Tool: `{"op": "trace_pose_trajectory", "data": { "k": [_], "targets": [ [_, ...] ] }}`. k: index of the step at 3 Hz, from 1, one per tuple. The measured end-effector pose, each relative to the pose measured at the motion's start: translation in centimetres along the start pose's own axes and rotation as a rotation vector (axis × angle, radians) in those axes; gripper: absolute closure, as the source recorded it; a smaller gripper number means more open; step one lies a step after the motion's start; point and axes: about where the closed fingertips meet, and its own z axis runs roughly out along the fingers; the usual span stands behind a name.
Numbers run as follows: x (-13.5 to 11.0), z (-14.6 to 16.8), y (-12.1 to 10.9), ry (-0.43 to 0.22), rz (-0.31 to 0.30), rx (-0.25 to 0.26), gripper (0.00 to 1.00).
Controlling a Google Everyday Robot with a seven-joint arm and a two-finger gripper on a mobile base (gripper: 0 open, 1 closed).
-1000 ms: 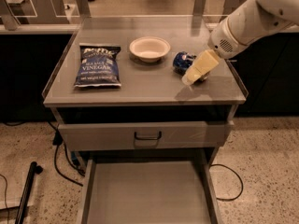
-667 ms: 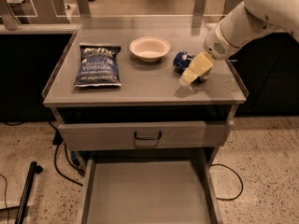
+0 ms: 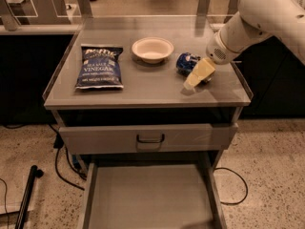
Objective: Place pepsi can into middle drawer
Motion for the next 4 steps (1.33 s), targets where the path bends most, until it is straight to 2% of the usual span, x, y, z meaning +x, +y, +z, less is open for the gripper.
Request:
{"op": "trace_pose_trajectory", "data": {
  "k": [1, 2, 4],
  "targets": [
    [0.24, 1.33, -0.24, 0.006, 0.011, -0.011, 0.0],
    [0.26, 1.4, -0.25, 0.006, 0.011, -0.012, 0.16],
    [0.26, 1.4, -0.24, 0.006, 0.011, -0.012, 0.63]
  ]
}}
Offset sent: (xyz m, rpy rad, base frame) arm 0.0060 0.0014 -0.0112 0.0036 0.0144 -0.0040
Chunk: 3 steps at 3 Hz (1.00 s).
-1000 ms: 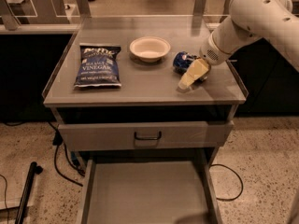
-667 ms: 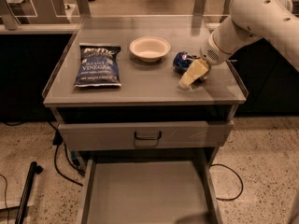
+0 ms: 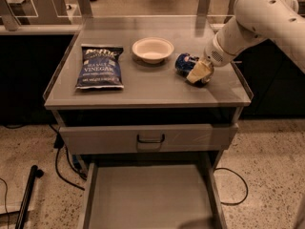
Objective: Place pepsi can into middle drawer
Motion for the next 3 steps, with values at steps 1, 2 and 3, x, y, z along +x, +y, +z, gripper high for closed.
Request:
{"op": "trace_pose_trajectory", "data": {
  "k": [1, 2, 3],
  "targets": [
    [-0.1, 0.1, 0.1, 0.001, -0.005, -0.003, 0.86],
    [-1.0, -0.3, 0.6, 0.005, -0.033, -0.017, 1.0],
    [-2.1, -2.0, 1.1, 0.002, -0.06, -0.048, 1.0]
  ]
}}
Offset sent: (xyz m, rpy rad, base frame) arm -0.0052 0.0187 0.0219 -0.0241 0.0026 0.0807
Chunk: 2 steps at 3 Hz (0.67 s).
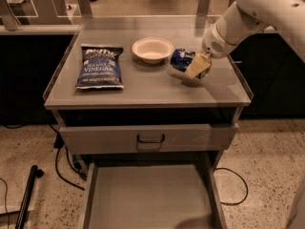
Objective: Place pepsi can into middle drawer
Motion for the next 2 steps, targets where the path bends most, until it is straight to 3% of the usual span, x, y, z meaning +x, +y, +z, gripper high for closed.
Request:
{"op": "trace_pose_trajectory", "data": {
  "k": [2],
  "targets": [
    [-0.9, -5.8, 2.2, -0.053, -0.062, -0.026, 1.0]
  ]
}}
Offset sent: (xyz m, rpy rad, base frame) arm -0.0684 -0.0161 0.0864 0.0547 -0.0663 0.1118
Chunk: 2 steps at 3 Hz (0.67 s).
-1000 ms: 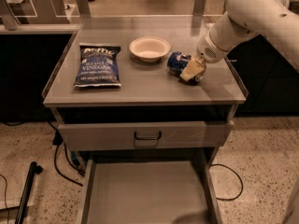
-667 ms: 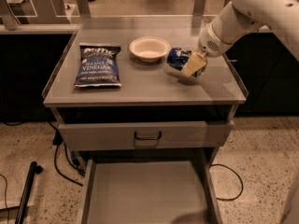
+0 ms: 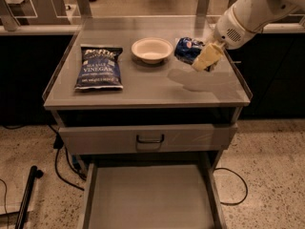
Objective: Place pepsi can into middle drawer
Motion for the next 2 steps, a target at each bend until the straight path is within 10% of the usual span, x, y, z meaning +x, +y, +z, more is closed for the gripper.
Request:
{"op": "trace_pose_trajectory", "data": {
  "k": [2],
  "targets": [
    [2.9, -7.3, 5.8, -0.044, -0.034, 0.057, 1.0]
  ]
}}
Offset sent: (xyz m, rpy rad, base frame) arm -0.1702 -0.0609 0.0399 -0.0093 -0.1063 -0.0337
